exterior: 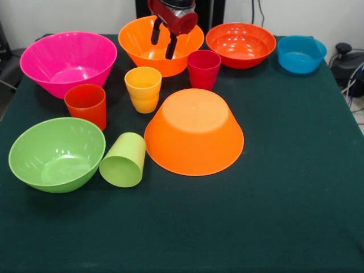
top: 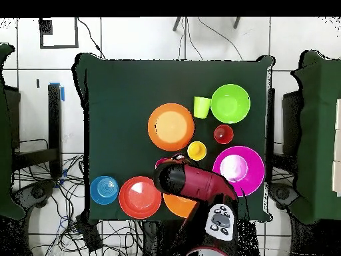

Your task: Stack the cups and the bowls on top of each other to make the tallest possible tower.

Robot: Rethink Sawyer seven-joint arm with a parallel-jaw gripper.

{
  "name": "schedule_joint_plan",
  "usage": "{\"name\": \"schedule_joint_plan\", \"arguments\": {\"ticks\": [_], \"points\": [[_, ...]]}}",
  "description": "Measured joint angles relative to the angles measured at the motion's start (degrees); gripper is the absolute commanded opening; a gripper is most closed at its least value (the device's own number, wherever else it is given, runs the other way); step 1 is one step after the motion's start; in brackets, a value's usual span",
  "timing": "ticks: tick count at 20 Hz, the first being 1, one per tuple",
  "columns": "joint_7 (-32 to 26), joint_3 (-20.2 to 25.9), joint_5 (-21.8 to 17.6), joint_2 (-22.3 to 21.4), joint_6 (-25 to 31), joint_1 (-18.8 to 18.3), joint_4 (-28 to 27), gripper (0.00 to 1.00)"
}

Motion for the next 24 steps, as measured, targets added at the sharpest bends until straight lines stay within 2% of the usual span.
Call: {"name": "schedule_joint_plan", "arguments": {"ticks": [11,24], "points": [[0.00,-0.60,1.54,2.91,-4.90,0.48,-0.33,1.00],[0.00,-0.64,1.78,4.87,-5.25,0.48,-0.55,1.00]]}}
